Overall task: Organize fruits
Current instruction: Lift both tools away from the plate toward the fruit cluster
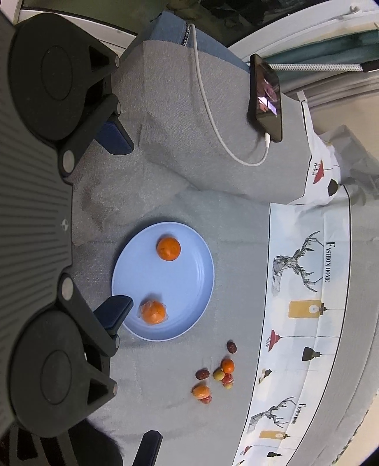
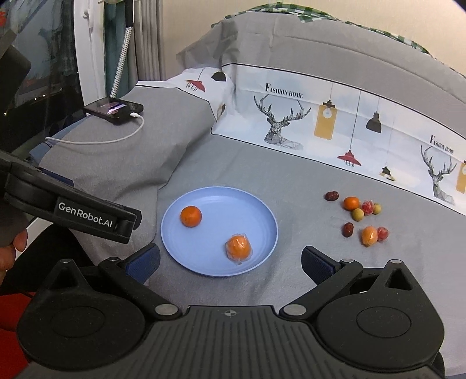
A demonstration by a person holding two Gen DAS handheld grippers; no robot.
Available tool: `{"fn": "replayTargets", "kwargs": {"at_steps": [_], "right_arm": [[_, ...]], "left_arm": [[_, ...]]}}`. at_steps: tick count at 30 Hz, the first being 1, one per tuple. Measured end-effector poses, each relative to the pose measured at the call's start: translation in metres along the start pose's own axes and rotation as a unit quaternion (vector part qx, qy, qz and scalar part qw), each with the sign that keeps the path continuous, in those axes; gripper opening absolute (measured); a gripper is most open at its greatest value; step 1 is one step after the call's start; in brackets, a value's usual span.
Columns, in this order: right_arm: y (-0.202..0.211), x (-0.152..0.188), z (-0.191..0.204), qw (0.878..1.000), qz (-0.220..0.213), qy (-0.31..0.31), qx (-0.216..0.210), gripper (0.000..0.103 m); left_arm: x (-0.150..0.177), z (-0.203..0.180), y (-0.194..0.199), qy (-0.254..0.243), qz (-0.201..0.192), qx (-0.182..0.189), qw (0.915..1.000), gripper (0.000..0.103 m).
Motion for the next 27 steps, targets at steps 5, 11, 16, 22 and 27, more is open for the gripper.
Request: {"fn": "replayTargets", "kwargs": {"at_steps": [5, 11, 16, 22, 27], "right_arm": [[0.0025, -0.0005, 0.0031, 1.0, -0.004, 0.005, 0.001, 0.102], [0.0027, 0.0002, 0.0027, 1.0, -0.002, 0.007, 0.002, 0.102], [0.0018, 0.0, 0.0049, 1.0, 0.0, 0.01, 0.001, 0.102], [-0.0007, -0.0006, 0.0048, 1.0, 0.003, 0.009, 0.0, 0.102], [-0.0034, -0.0004, 0.0041, 1.0, 0.008, 0.006, -0.001, 0.102]], "left_arm": [[0.0001, 0.0015, 0.001, 0.002, 0.001, 0.001, 1.0, 0.103], [0.0003, 0.0031, 0.0017, 0.001, -0.001, 0.002, 1.0, 0.103], [0.0004, 0.0031, 0.0016, 0.002, 0.0, 0.002, 1.0, 0.103], [0.0008, 0.0035, -0.0004, 0.002, 0.002, 0.002, 1.0, 0.103], [0.0002, 0.0028, -0.0025, 0.001, 0.005, 0.002, 1.0, 0.103]]}}
Point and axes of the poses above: each gripper's, at about its wrist camera, not at the fingertips, and y roughly against the way its jaws point, z to its left, x to its underside, the point moved 3 cm from there along -y, roughly the way its jaws point, and after that the axes turned 7 degrees about z, right-handed, at the moved point
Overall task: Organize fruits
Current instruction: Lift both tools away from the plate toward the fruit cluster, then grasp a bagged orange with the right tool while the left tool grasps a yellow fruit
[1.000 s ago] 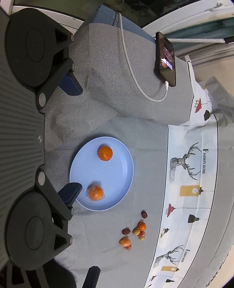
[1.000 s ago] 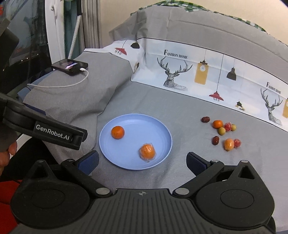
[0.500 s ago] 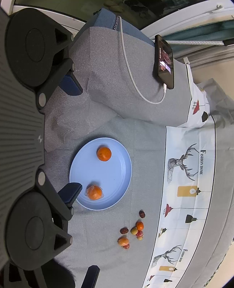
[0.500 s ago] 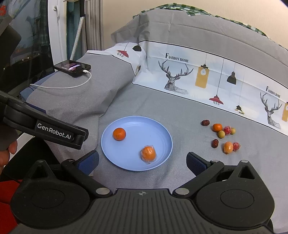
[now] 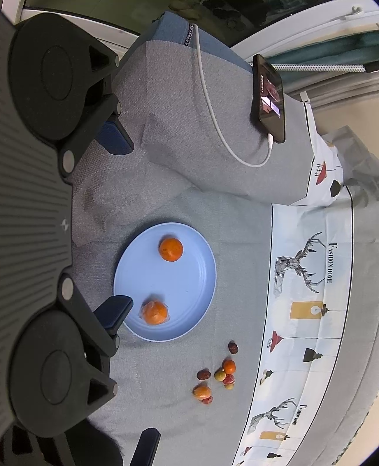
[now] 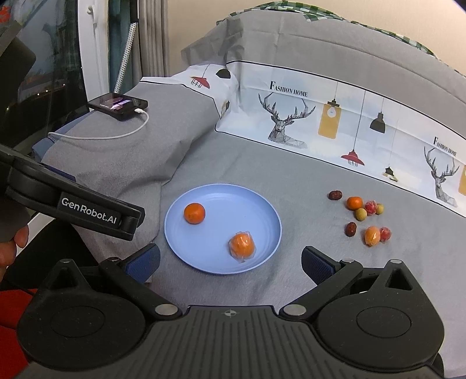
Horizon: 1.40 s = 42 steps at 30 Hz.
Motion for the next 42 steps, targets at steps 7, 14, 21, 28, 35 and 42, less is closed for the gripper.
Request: {"fn": "replayTargets", "kwargs": {"at_steps": [7, 14, 21, 28, 35, 42], "right_arm": [[-0.006, 0.001, -0.003, 1.0, 0.008, -0.007, -0.003, 0.102], [-0.01, 0.001, -0.005, 1.0, 0.01, -0.014, -0.007, 0.102], [-0.016, 0.003, -0.011, 1.0, 0.013, -0.027, -0.008, 0.102], [-0.025, 0.005, -0.021, 0.999, 0.015, -0.05, -0.006, 0.102], [-0.038, 0.007, -0.041, 0.996, 0.018, -0.084, 0.002, 0.102], [-0.055, 0.014, -0.083, 0.991, 0.014, -0.13, 0.044, 0.102]], "left_arm": [[-0.001, -0.001, -0.004, -0.002, 0.006, -0.001, 1.0, 0.103], [-0.004, -0.002, -0.009, -0.003, 0.012, -0.002, 0.9999, 0.103], [-0.008, -0.003, -0.017, -0.001, 0.022, -0.005, 0.9997, 0.103], [-0.015, -0.009, -0.026, -0.004, 0.031, -0.009, 0.9995, 0.103], [-0.03, -0.02, -0.037, -0.008, 0.041, -0.006, 0.9991, 0.103], [-0.053, -0.045, -0.049, -0.024, 0.04, -0.003, 0.9989, 0.103]]}}
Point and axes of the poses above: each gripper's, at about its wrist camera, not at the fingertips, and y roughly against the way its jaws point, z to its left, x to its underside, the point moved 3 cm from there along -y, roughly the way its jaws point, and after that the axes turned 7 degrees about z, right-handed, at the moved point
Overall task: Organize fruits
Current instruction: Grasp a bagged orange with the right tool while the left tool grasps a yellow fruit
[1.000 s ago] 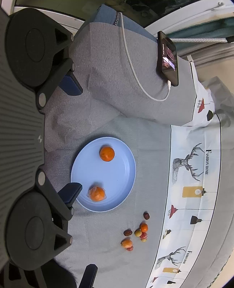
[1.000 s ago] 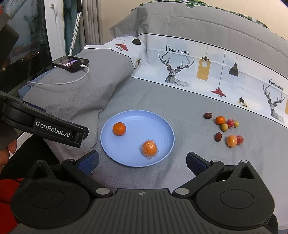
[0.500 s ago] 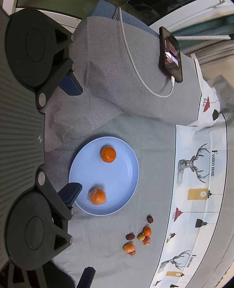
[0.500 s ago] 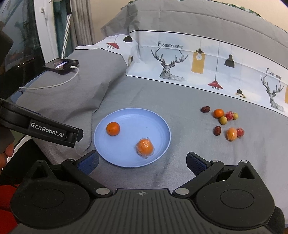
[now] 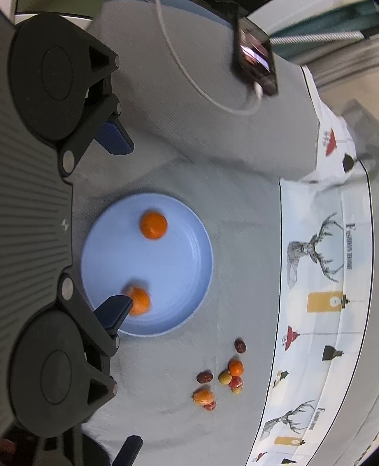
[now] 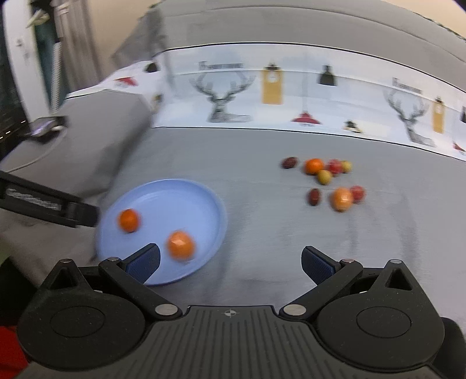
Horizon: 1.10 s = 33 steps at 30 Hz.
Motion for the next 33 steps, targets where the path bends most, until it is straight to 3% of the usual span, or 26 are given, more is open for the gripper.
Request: {"fn": "replayTargets", "kwargs": {"at_steps": [12, 18, 23, 25, 26, 30, 33], "right_arm": [[-0.077, -0.012, -0.116, 0.987, -0.017, -0.104, 0.119, 0.102], [-0.138, -0.031, -0.154, 0.982, -0.016, -0.155, 0.103, 0.073], [-0.172, -0.046, -0.158, 0.984, -0.022, -0.143, 0.102, 0.059], [-0.177, -0.049, -0.157, 0.986, -0.033, -0.121, 0.11, 0.037], [-0.178, -0.05, -0.158, 0.986, -0.033, -0.113, 0.12, 0.033], [-0.172, -0.044, -0.18, 0.976, -0.033, -0.122, 0.177, 0.033], [-0.17, -0.04, -0.195, 0.971, -0.036, -0.141, 0.192, 0.033]], "left_arm": [[-0.055, -0.063, -0.047, -0.032, 0.037, 0.023, 0.9985, 0.103], [-0.087, -0.1, -0.08, -0.056, 0.034, 0.015, 0.9977, 0.103], [-0.118, -0.132, -0.105, -0.072, 0.021, 0.029, 0.9968, 0.103], [-0.132, -0.148, -0.114, -0.083, 0.015, 0.04, 0.9956, 0.103], [-0.139, -0.158, -0.118, -0.091, 0.013, 0.051, 0.9945, 0.103], [-0.166, -0.2, -0.14, -0.132, 0.011, 0.091, 0.987, 0.103], [-0.18, -0.227, -0.157, -0.136, 0.022, 0.102, 0.9852, 0.103]]}}
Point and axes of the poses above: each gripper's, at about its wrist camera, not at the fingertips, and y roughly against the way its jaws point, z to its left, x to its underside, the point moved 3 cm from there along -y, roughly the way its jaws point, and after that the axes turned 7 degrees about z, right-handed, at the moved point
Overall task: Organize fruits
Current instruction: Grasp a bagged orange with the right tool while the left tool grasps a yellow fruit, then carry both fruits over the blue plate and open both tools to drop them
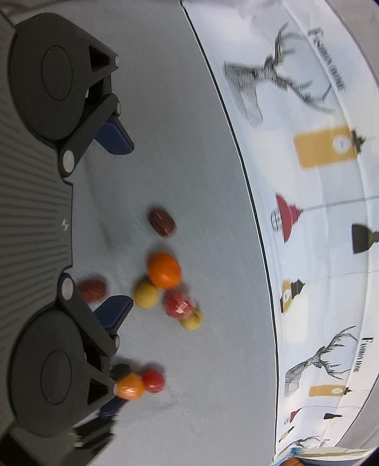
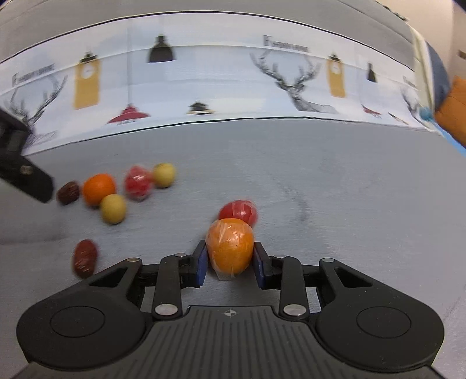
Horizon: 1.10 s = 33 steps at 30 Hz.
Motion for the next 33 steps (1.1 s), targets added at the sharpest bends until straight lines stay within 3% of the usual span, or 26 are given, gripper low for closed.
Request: {"fn": "replayTargets", "kwargs": {"at_steps": [3, 9, 11, 12, 14, 15, 20, 25, 29, 33], "right_arm": [[-0.002, 0.001, 0.001, 1.0, -0.003, 0.005, 0.006, 0.033], [-0.001, 0.002, 0.0, 1.0, -0.006, 0.001, 0.004, 0.034], [-0.002, 0.002, 0.001, 1.0, -0.008, 0.001, 0.004, 0.034], [-0.002, 0.002, 0.001, 1.0, -0.009, 0.002, 0.004, 0.034], [-0.003, 0.003, 0.002, 1.0, -0.012, 0.002, 0.005, 0.034], [-0.002, 0.003, 0.002, 1.0, -0.013, 0.002, 0.005, 0.033], [0.002, 0.006, -0.001, 1.0, -0.022, -0.003, 0.006, 0.033], [0.016, 0.008, -0.006, 1.0, 0.001, -0.02, 0.008, 0.033], [0.05, 0.011, -0.009, 0.997, 0.032, -0.061, -0.032, 0.033], [0.1, 0.018, -0.001, 0.997, 0.028, -0.034, -0.064, 0.033]], "left_arm": [[-0.009, -0.011, -0.016, 0.015, 0.017, 0.029, 0.9993, 0.103], [-0.015, -0.029, -0.048, 0.05, 0.056, 0.048, 0.996, 0.1], [-0.017, -0.033, -0.057, 0.059, 0.069, 0.053, 0.9944, 0.079], [-0.018, -0.035, -0.057, 0.059, 0.065, 0.041, 0.9953, 0.076], [-0.018, -0.042, -0.051, 0.036, 0.052, 0.032, 0.9975, 0.03], [-0.015, -0.043, -0.049, 0.031, 0.054, 0.042, 0.9972, 0.026], [0.003, -0.027, -0.026, 0.04, 0.034, 0.037, 0.9979, 0.025], [0.035, 0.005, 0.019, 0.043, 0.018, 0.03, 0.9985, 0.025], [0.068, 0.036, 0.065, 0.058, 0.0, 0.02, 0.9981, 0.025], [0.103, 0.062, 0.115, 0.073, -0.029, 0.004, 0.9969, 0.025]]}}
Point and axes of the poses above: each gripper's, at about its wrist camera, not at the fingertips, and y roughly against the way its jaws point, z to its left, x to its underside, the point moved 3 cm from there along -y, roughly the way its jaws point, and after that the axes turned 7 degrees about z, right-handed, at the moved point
